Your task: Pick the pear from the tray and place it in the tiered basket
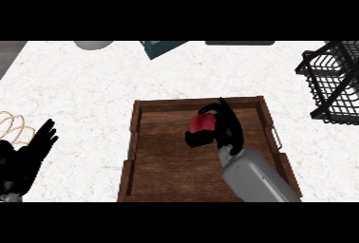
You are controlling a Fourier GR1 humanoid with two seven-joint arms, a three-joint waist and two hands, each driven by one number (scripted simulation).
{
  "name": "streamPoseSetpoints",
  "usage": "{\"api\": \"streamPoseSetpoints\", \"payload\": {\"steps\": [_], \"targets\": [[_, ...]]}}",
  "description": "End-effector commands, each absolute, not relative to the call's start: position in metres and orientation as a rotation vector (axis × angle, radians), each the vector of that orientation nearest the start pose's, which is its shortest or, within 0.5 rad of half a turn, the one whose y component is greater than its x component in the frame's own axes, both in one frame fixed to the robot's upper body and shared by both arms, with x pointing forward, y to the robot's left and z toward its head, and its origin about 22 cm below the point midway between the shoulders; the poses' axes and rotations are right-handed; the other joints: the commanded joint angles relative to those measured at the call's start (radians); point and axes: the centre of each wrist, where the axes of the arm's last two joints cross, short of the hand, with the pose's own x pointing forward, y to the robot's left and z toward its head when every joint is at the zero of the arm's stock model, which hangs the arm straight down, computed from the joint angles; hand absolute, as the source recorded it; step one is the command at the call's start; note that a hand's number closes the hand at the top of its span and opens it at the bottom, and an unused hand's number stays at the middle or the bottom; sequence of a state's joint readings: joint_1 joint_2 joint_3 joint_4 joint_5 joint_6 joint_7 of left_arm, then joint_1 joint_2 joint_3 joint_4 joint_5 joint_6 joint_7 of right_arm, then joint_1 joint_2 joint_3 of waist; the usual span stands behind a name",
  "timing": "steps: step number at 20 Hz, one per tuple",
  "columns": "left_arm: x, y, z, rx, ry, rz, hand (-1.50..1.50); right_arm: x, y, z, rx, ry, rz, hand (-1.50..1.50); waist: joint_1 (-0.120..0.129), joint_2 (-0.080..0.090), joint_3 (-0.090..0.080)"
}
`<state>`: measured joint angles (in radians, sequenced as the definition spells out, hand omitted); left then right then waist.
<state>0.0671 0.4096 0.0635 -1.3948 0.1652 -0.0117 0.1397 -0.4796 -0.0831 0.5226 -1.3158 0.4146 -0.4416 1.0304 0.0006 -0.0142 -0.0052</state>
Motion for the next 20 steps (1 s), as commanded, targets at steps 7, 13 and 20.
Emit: {"api": "streamPoseSetpoints", "payload": {"steps": [7,13,20], "targets": [[0.218,0.369,-0.014,0.293,-1.193,-0.062,0.0,0.25,-0.071,0.056,-0.713,-1.042,0.646,1.5,-0.014,0.007,0.003],[0.211,0.356,-0.021,0.29,-1.184,-0.045,0.0,0.2,-0.065,0.07,-0.893,-1.24,0.969,1.5,-0.024,-0.001,0.004],[0.209,0.37,-0.024,0.308,-1.169,-0.027,0.0,0.181,-0.113,0.171,-1.122,-1.435,0.729,1.5,-0.04,0.0,0.003]]}}
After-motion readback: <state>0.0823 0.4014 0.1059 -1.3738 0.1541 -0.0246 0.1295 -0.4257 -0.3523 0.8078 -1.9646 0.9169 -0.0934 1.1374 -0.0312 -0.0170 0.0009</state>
